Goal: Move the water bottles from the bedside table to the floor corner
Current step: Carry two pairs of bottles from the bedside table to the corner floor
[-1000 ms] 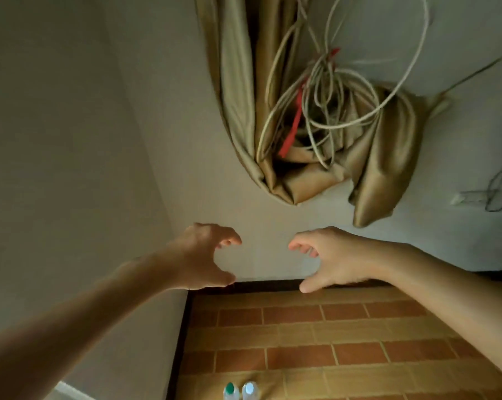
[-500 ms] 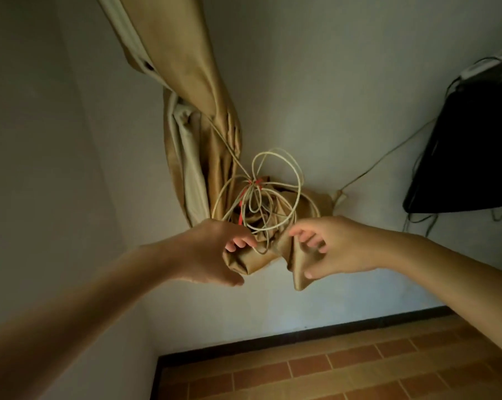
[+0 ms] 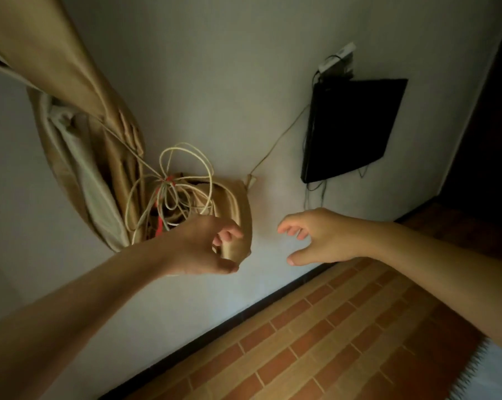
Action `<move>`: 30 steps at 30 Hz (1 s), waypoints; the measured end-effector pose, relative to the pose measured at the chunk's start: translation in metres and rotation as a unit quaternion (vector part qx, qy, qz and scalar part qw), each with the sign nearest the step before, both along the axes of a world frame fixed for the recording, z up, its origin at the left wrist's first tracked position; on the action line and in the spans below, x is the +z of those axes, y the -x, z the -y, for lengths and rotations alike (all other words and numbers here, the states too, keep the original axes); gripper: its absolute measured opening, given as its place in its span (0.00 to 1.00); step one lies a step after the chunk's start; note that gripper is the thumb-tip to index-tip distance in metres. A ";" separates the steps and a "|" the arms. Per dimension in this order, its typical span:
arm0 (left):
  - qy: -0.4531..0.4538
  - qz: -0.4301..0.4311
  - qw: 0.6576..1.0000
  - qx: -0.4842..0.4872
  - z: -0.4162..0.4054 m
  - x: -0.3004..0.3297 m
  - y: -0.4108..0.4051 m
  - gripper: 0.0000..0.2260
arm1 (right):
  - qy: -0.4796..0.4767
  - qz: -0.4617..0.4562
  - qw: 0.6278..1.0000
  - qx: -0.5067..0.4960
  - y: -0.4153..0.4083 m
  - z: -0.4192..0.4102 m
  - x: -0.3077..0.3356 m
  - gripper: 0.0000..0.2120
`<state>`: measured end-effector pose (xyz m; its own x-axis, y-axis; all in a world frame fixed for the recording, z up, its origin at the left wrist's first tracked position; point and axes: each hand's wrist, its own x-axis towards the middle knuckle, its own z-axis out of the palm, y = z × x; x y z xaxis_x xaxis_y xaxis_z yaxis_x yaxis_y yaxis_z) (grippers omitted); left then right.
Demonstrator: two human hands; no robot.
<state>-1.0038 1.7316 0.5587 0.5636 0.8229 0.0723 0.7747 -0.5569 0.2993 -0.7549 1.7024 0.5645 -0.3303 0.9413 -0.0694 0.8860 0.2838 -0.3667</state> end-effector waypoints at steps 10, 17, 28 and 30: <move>0.006 -0.010 0.987 -0.163 0.051 0.008 -0.098 0.26 | -0.005 0.002 0.983 -0.182 -0.074 0.135 0.000 0.32; 0.019 0.007 0.953 -0.303 0.132 0.012 -0.219 0.25 | -0.012 -0.021 0.948 -0.318 -0.151 0.275 0.008 0.32; 0.070 0.008 0.856 -0.512 0.340 -0.006 -0.428 0.26 | -0.006 -0.039 0.846 -0.532 -0.253 0.548 -0.003 0.28; 0.077 0.005 0.835 -0.545 0.377 -0.009 -0.460 0.25 | -0.004 -0.032 0.824 -0.566 -0.265 0.591 -0.005 0.29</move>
<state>-0.5438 1.3551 0.5497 0.9839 -0.1777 0.0216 -0.1693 -0.8845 0.4347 -0.4903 1.1118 0.5598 0.7568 0.6489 -0.0788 0.5634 -0.7087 -0.4246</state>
